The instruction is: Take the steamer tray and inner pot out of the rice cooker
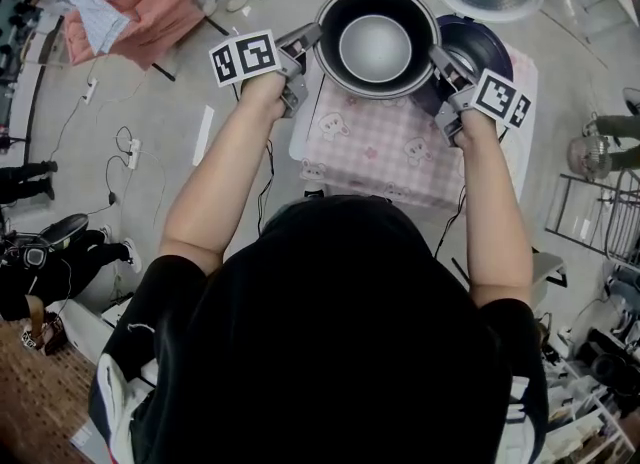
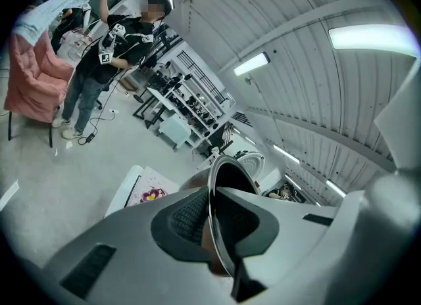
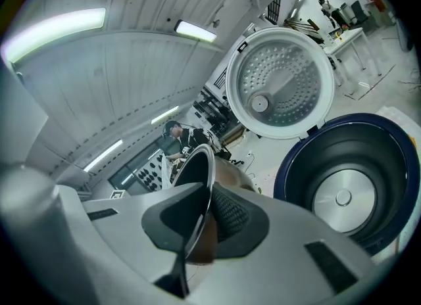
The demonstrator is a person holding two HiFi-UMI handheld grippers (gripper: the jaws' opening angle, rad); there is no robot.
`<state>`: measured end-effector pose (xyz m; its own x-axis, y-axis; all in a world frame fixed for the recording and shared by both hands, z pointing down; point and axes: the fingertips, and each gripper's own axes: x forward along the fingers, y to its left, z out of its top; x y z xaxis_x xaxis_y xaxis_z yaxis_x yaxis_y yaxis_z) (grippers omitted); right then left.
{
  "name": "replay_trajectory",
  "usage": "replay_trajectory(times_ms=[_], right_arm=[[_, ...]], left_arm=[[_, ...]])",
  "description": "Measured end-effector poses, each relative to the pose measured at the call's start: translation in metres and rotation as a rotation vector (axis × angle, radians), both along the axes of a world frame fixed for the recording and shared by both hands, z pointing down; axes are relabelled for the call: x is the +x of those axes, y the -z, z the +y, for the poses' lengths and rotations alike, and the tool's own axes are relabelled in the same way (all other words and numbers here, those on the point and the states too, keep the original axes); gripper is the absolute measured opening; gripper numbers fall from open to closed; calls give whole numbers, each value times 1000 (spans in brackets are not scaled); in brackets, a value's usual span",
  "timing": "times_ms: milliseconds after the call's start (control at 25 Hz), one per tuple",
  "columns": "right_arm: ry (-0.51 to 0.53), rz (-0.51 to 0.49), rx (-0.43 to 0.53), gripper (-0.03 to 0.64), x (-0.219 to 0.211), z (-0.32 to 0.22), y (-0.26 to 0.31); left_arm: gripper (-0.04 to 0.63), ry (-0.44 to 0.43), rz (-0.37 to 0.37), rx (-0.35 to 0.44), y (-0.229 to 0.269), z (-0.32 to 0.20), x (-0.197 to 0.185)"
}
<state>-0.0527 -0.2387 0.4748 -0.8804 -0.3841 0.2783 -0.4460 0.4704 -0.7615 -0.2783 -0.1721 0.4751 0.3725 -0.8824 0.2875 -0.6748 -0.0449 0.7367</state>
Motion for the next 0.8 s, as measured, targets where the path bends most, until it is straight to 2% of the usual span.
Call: replay_trajectory(times_ms=[160, 800], right_arm=[[14, 24, 42, 51, 4, 14, -11], [-53, 85, -69, 51, 17, 83, -78]], left_arm=[[46, -18, 2, -21, -14, 16, 3], [46, -113, 18, -148, -79, 67, 15]])
